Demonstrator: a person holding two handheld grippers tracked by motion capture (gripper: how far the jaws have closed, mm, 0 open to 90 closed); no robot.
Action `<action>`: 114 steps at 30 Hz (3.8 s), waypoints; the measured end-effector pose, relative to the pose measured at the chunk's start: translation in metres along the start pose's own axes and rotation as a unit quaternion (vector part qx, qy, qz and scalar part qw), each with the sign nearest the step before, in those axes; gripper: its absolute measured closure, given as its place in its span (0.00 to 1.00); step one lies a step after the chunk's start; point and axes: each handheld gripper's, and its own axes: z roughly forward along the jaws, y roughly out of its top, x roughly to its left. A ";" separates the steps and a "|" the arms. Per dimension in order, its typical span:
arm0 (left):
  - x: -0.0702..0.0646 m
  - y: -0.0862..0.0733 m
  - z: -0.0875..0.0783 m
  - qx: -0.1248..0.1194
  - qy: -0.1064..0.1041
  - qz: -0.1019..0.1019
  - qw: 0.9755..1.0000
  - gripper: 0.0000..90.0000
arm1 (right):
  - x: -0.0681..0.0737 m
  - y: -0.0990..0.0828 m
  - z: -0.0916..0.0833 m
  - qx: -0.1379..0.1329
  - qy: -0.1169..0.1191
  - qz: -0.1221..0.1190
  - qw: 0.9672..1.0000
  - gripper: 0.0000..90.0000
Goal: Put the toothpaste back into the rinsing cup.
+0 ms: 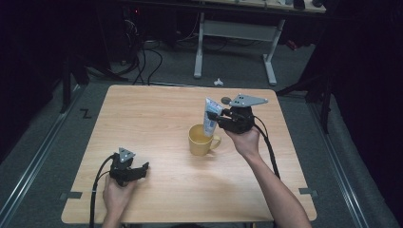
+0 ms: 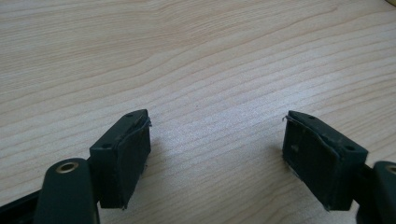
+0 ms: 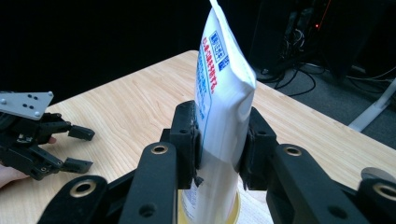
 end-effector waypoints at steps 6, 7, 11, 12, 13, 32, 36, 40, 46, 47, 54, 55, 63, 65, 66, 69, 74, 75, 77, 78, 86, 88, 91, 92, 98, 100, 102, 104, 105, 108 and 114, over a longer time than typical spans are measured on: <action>0.000 0.000 0.000 0.000 0.000 0.000 1.000 0.26 | 0.002 -0.005 0.010 0.006 0.001 0.000 1.000 0.79; 0.000 0.000 0.000 0.000 0.000 0.000 1.000 0.26 | 0.003 -0.005 0.011 0.008 0.001 -0.001 1.000 0.79; 0.000 0.000 0.000 0.000 0.000 0.000 1.000 0.26 | 0.004 -0.007 0.016 0.012 0.001 -0.003 1.000 0.79; 0.000 0.000 0.000 0.000 0.000 0.000 1.000 0.26 | 0.004 -0.008 0.017 0.012 0.002 -0.003 1.000 0.79; 0.000 0.000 0.000 0.000 0.000 0.000 1.000 0.26 | 0.004 -0.009 0.018 0.013 0.001 -0.002 1.000 0.79; 0.000 0.000 0.000 0.000 0.000 0.000 1.000 0.26 | 0.007 -0.025 0.036 0.033 0.003 -0.006 0.999 0.78; 0.000 0.000 0.000 0.000 0.000 0.000 1.000 0.26 | 0.007 -0.026 0.039 0.035 0.003 -0.006 0.999 0.78; 0.000 0.000 0.000 0.000 0.000 0.000 1.000 0.26 | 0.007 -0.029 0.040 0.034 0.003 -0.001 0.999 0.78; 0.000 0.000 0.000 0.000 0.000 0.000 1.000 0.26 | 0.006 -0.037 0.043 0.041 0.000 0.003 0.999 0.78; 0.000 0.000 0.000 0.000 0.000 0.000 1.000 0.26 | 0.006 -0.037 0.043 0.040 0.001 0.003 0.999 0.78; 0.000 0.000 0.000 0.000 0.000 0.000 1.000 0.26 | 0.005 -0.043 0.048 0.046 0.000 0.006 0.999 0.78; 0.000 0.000 0.000 0.000 0.000 0.000 1.000 0.26 | 0.005 -0.044 0.048 0.047 -0.001 0.006 0.999 0.78; 0.000 0.000 0.000 0.000 0.000 0.000 1.000 0.26 | 0.006 -0.048 0.053 0.051 -0.005 0.001 0.999 0.78; 0.000 0.000 0.000 0.000 0.000 0.000 1.000 0.26 | 0.007 -0.049 0.055 0.052 -0.006 0.001 0.999 0.78; 0.000 0.000 0.000 0.000 0.000 0.000 1.000 0.26 | 0.007 -0.050 0.056 0.052 -0.005 0.001 0.999 0.78; 0.000 0.000 0.000 0.000 0.000 0.000 1.000 0.26 | 0.007 -0.052 0.058 0.055 -0.006 0.003 0.998 0.78; 0.000 0.000 0.000 0.000 0.000 0.000 1.000 0.26 | 0.007 -0.056 0.062 0.060 -0.007 0.003 0.998 0.78; 0.000 0.000 0.000 0.000 0.000 0.000 1.000 0.26 | 0.007 -0.056 0.062 0.060 -0.007 0.001 0.998 0.78; 0.000 0.000 0.000 0.000 0.000 0.000 1.000 0.26 | 0.007 -0.056 0.063 0.060 -0.007 0.003 0.998 0.78; 0.000 0.000 0.000 0.000 0.000 0.000 1.000 0.26 | 0.007 -0.056 0.063 0.060 -0.007 0.003 0.998 0.78; 0.000 0.000 0.000 0.000 0.000 0.000 1.000 0.26 | 0.007 -0.058 0.067 0.066 -0.010 0.001 0.998 0.78; 0.000 0.000 0.000 0.000 0.000 0.000 1.000 0.26 | 0.007 -0.059 0.068 0.068 -0.012 0.001 0.998 0.78; 0.000 0.000 0.000 0.000 0.000 0.000 1.000 0.26 | 0.006 -0.060 0.070 0.071 -0.013 0.001 0.997 0.78; 0.000 0.000 0.000 0.000 0.000 0.000 1.000 0.26 | 0.006 -0.060 0.070 0.072 -0.013 0.003 0.997 0.78; 0.000 0.000 0.000 0.000 0.000 0.000 1.000 0.26 | 0.005 -0.062 0.072 0.075 -0.015 0.002 0.997 0.78; 0.000 0.000 0.000 0.000 0.000 0.000 1.000 0.26 | 0.005 -0.062 0.072 0.074 -0.015 0.002 0.997 0.77; 0.000 0.000 0.000 0.000 0.000 0.000 1.000 0.26 | 0.005 -0.062 0.072 0.075 -0.014 0.003 0.997 0.77; 0.000 0.000 0.000 0.000 0.000 0.000 1.000 0.26 | 0.006 -0.062 0.071 0.076 -0.013 0.002 0.997 0.77; 0.000 0.000 0.000 0.000 0.000 0.000 1.000 0.26 | 0.006 -0.062 0.071 0.077 -0.012 0.001 0.997 0.77; 0.000 0.000 0.000 0.000 0.000 0.000 1.000 0.26 | 0.005 -0.062 0.070 0.079 -0.012 0.002 0.997 0.76; 0.000 0.000 0.000 0.000 0.000 0.000 1.000 0.26 | 0.005 -0.063 0.066 0.084 -0.013 -0.001 0.996 0.75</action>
